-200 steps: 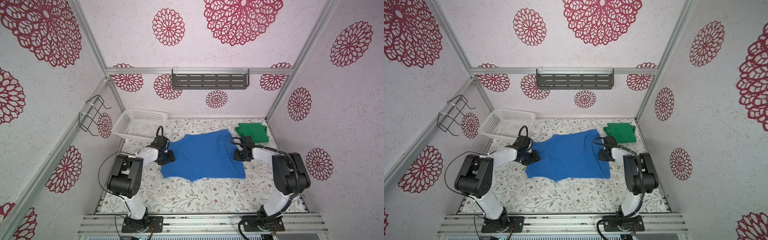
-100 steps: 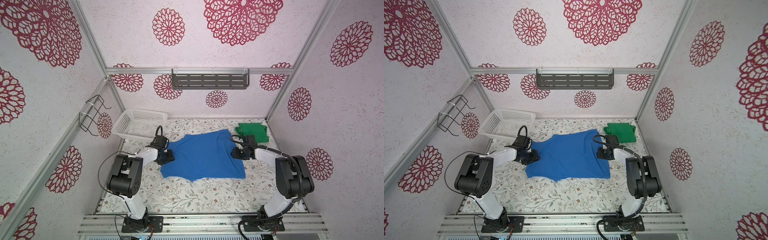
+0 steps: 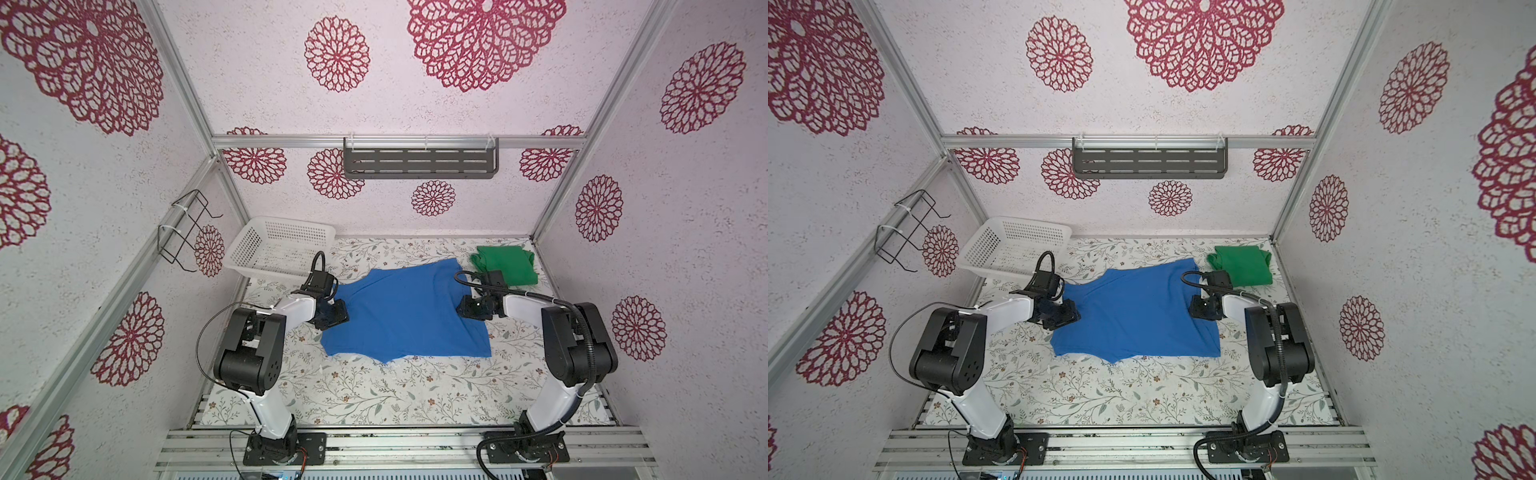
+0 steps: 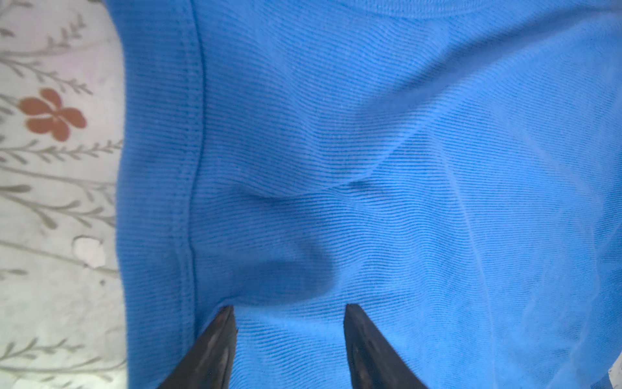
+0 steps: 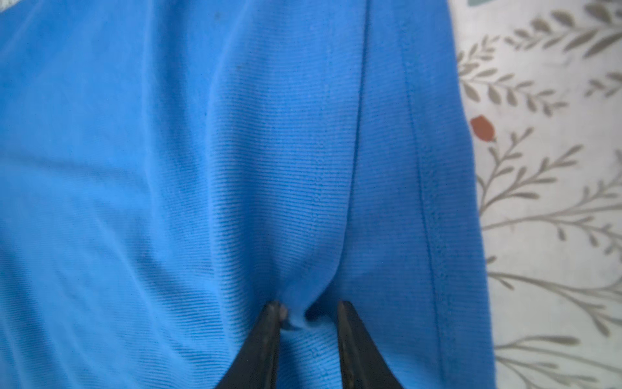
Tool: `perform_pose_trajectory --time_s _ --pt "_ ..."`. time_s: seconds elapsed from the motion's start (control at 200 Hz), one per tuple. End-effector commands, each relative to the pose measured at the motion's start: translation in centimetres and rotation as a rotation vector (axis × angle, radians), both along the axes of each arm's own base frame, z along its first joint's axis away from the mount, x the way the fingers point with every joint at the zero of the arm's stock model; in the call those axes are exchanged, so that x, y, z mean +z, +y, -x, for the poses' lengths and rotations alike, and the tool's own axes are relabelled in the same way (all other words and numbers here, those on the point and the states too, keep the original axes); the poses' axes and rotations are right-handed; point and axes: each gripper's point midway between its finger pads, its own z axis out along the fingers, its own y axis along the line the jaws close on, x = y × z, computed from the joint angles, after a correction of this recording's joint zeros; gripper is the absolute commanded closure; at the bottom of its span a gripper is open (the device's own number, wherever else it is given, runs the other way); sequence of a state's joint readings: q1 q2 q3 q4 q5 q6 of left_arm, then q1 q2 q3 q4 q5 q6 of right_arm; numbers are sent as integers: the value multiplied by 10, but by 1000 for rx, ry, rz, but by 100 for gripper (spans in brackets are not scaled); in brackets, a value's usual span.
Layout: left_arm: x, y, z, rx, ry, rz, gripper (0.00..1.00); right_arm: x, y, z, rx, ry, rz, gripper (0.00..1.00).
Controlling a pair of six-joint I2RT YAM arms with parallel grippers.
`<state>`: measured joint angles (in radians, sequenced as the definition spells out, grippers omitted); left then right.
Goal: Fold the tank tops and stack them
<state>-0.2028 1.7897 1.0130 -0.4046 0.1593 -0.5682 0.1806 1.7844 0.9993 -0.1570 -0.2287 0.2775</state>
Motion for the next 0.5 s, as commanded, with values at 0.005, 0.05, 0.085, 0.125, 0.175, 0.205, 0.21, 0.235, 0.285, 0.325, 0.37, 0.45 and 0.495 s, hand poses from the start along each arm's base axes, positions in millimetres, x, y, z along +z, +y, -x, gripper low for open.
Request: perform_pose_trajectory --time_s 0.005,0.05,0.085,0.125,0.175,0.205,0.21,0.235,0.285,0.325,0.37,0.45,0.495 --pt "-38 18 24 13 126 -79 45 18 -3 -10 -9 -49 31 84" --pt "-38 18 24 13 127 -78 45 19 -7 -9 -16 -48 54 91" --pt "-39 18 23 13 128 -79 45 19 -10 -9 -20 -45 73 96" --pt "-39 18 23 11 129 -77 45 19 -15 -9 -30 -40 96 100" --pt "-40 17 23 11 131 -71 45 18 -20 -8 -39 -38 118 100" --pt "-40 18 24 14 132 -70 45 20 -23 -9 -47 -42 130 100" --pt "-40 18 24 14 132 -71 45 20 -23 -9 -47 -43 132 100" --pt "-41 18 24 13 134 -71 45 21 -26 -8 -53 -43 139 100" --pt "-42 19 25 15 137 -73 45 22 -31 -9 -62 -46 149 100" --pt "-44 20 25 16 141 -75 45 24 -34 -9 -67 -48 160 100" --pt "-45 21 26 18 143 -76 45 25 -39 -8 -74 -47 179 100" --pt "-47 23 26 20 146 -75 45 24 -48 -8 -87 -41 208 100" --pt "-48 24 26 22 148 -75 45 23 -54 -8 -96 -35 220 100"
